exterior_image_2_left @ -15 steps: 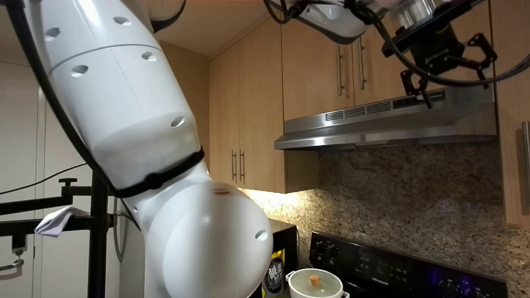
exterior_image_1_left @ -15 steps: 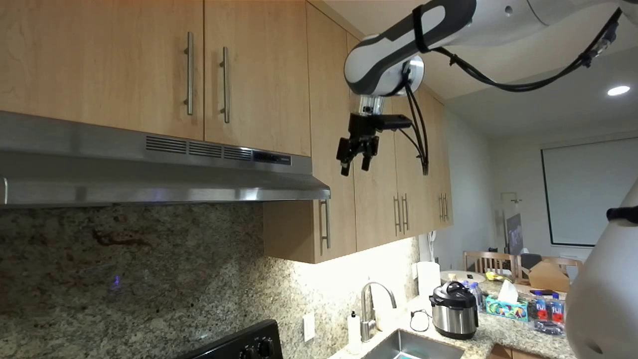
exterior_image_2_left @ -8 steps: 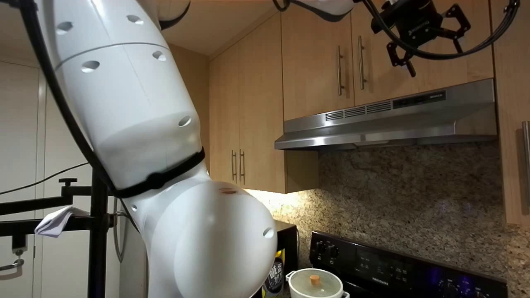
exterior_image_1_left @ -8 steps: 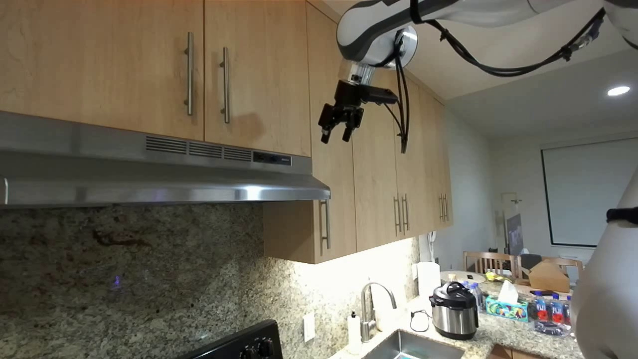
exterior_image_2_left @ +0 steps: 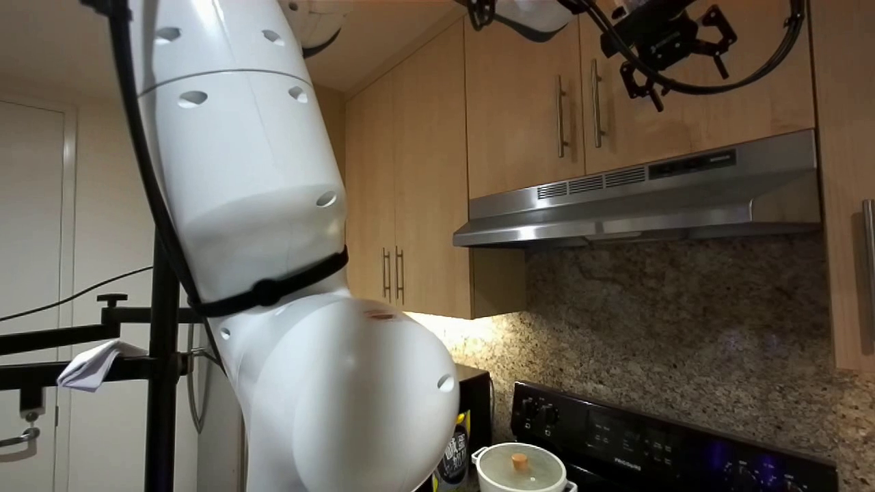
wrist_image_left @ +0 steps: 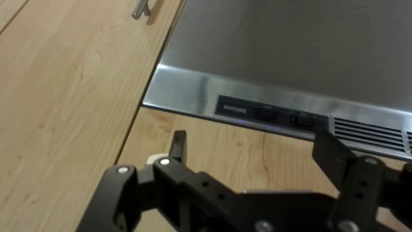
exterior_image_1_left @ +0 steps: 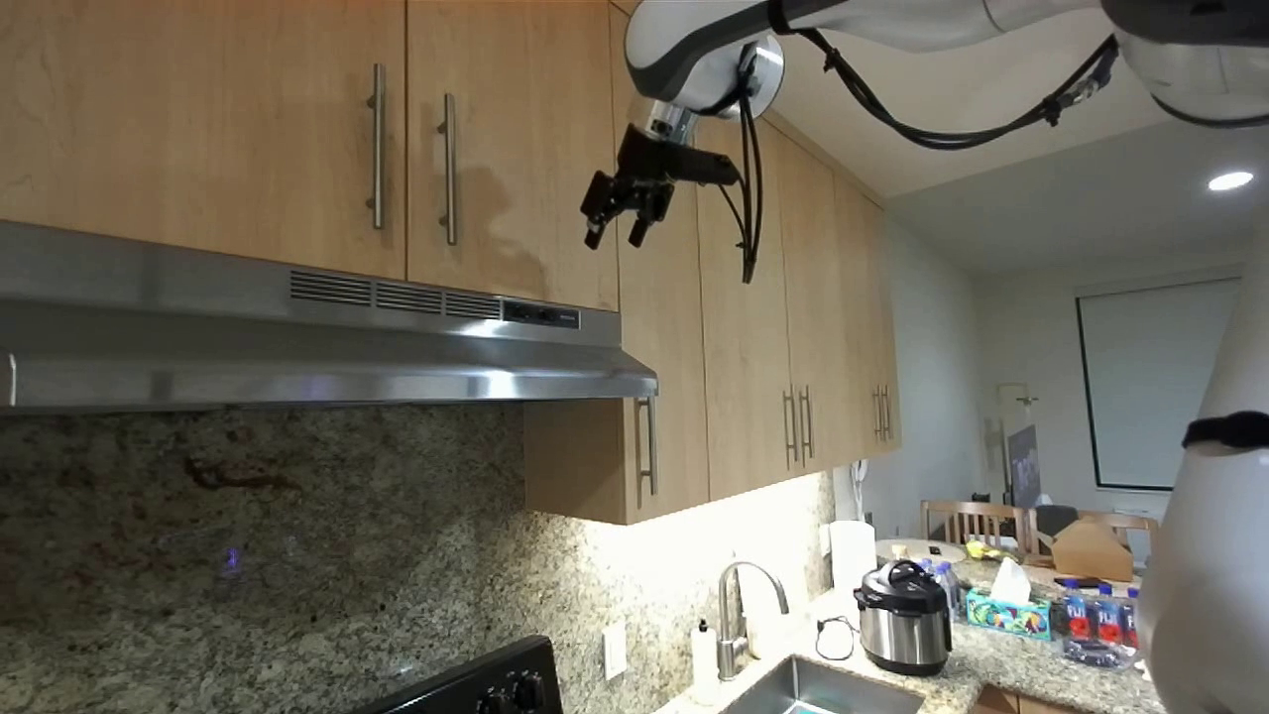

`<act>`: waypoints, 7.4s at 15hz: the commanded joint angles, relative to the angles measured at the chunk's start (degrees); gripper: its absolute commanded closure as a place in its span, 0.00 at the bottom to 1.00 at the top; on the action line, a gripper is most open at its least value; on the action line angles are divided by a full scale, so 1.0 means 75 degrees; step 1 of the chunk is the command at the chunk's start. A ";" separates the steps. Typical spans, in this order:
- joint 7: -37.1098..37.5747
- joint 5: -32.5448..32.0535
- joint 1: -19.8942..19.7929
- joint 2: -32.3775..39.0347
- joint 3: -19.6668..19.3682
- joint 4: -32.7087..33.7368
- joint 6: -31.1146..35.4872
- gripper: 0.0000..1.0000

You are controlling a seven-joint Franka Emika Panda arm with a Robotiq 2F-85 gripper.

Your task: Open the right cabinet door above the hood of the stove

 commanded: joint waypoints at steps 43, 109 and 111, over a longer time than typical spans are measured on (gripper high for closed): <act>0.8965 -0.6848 0.0120 0.1071 0.3524 0.1230 -0.0454 0.00; 0.9380 -0.7186 0.1505 0.0732 0.2180 0.2189 -0.3654 0.00; 0.9163 -0.6981 0.1533 0.0350 0.1932 0.1724 -0.3121 0.00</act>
